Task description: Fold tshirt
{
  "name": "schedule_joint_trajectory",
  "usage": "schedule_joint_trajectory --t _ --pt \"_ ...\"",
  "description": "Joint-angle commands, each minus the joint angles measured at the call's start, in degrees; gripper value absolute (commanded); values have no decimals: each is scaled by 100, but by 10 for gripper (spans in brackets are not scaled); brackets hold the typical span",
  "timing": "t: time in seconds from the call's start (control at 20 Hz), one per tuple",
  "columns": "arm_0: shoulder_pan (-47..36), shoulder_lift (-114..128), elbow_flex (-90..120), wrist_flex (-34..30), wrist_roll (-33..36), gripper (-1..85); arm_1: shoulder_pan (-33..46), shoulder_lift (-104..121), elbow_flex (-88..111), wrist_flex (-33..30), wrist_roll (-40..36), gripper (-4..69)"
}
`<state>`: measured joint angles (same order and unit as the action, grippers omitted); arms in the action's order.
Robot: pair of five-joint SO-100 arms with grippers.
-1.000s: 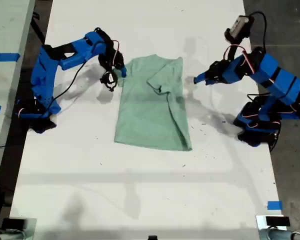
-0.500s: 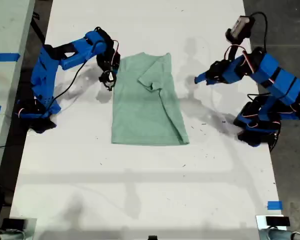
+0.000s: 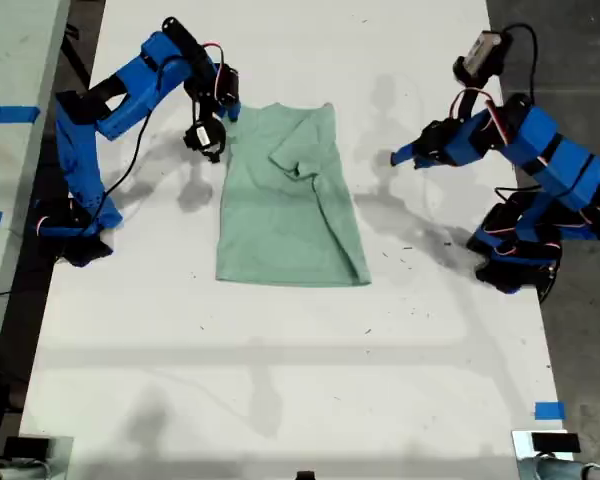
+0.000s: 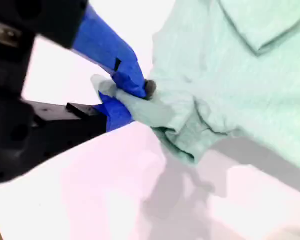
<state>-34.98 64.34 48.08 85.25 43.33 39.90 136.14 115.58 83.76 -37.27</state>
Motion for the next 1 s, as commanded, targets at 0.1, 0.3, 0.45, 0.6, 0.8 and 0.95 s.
schedule_joint_trajectory --t 0.1,0.3,0.45,0.6,0.8,0.95 --pt "870 -510 -782 -1397 105 0 18 158 18 -105 -53 160" --pt "1178 -1107 -817 -2628 185 0 -53 158 35 -105 18 160" --pt "1204 -1784 -817 -3472 193 41 -97 176 97 -105 62 160" --pt "1195 -2399 -844 -4228 123 98 -141 185 149 -141 97 159" --pt "1160 -2013 -826 -3718 105 236 -149 202 211 -158 97 159" --pt "1090 -1020 -765 -2813 246 242 -149 211 255 -220 97 159"
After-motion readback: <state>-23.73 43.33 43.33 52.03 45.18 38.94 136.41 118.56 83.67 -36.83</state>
